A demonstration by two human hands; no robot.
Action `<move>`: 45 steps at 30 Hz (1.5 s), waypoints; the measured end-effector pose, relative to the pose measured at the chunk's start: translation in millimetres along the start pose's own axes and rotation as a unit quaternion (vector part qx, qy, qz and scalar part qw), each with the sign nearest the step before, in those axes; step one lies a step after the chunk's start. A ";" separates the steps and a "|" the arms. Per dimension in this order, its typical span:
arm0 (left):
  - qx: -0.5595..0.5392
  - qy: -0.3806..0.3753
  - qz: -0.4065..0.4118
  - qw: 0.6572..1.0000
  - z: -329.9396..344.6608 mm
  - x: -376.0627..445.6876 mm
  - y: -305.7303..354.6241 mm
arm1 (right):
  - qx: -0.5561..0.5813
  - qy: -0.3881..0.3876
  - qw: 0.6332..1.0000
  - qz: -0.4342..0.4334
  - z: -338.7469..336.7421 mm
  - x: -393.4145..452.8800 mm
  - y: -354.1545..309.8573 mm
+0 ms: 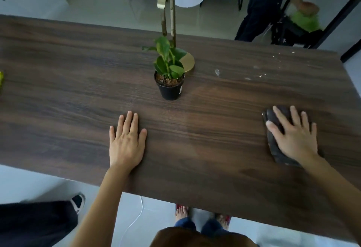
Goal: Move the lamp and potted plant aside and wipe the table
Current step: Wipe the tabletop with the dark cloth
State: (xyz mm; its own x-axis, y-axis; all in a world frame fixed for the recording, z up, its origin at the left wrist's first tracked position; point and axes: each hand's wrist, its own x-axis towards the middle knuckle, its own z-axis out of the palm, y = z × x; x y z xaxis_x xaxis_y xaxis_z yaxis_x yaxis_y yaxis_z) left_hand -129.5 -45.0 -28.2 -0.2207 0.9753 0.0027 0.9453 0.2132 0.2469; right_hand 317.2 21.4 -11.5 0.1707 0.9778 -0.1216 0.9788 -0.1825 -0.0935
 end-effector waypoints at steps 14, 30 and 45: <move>-0.011 0.009 -0.008 1.000 -3.6 -10.3 -9.2 | 0.015 -0.030 0.932 -0.361 36.9 -139.9 -148.4; -0.037 0.033 -0.019 0.999 -5.3 -12.3 -12.8 | 0.016 -0.026 0.960 -0.277 44.2 -119.9 -272.5; -0.032 0.023 -0.022 0.999 -6.7 -12.8 -9.0 | 0.012 -0.027 0.999 -0.013 17.6 -24.4 -171.9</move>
State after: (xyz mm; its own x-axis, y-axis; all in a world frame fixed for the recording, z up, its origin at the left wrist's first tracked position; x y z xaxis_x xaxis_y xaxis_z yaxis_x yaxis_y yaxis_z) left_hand -136.7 -59.8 -24.0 -0.2733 0.9613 0.0341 0.9177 0.2499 0.3088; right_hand 142.7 27.1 -9.8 0.1385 0.9754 -0.1712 0.9796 -0.1604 -0.1213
